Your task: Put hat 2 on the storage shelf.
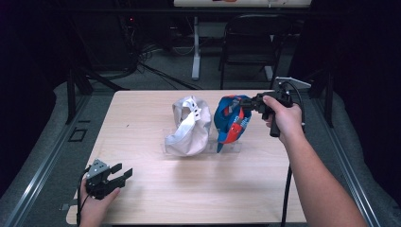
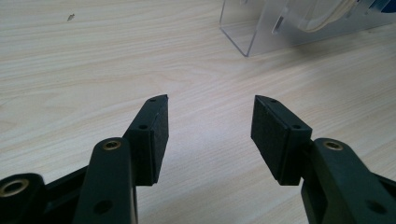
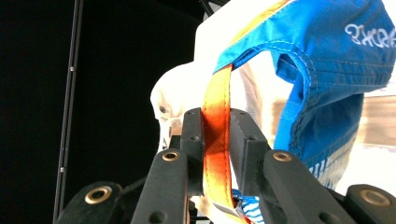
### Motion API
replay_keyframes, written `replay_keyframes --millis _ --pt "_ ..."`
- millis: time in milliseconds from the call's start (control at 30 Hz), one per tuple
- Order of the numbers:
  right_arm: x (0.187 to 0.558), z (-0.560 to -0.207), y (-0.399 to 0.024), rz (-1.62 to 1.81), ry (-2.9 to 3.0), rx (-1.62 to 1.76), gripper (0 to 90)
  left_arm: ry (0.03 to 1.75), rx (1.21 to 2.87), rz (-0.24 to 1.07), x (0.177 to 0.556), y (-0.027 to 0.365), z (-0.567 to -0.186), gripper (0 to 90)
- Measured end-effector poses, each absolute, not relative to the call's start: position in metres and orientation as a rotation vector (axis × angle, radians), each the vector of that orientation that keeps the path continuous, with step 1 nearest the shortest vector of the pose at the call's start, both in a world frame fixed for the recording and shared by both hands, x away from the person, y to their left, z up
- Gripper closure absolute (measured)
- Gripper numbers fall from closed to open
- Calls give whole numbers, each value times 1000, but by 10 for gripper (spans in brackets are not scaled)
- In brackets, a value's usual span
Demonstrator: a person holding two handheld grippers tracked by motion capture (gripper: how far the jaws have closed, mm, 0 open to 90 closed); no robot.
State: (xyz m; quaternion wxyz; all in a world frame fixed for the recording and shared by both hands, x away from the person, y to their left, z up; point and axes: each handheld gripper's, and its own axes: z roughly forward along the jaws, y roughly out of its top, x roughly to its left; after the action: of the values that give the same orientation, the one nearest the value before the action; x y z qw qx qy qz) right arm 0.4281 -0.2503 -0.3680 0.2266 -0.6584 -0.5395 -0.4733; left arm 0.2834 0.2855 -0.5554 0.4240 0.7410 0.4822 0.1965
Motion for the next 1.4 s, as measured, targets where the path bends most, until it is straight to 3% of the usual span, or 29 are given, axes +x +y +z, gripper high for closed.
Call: replay_keyframes --millis 800,1100,1400 --pt "405 -379 -267 -1311 -1565 -1896 694 1168 1871 471 294 275 -555 469" --pt "385 -379 -269 -1334 -1684 -1899 655 1171 1864 473 294 275 -555 469" --pt "350 -404 -268 -1394 -1837 -1863 575 1178 1870 464 295 273 -557 469"
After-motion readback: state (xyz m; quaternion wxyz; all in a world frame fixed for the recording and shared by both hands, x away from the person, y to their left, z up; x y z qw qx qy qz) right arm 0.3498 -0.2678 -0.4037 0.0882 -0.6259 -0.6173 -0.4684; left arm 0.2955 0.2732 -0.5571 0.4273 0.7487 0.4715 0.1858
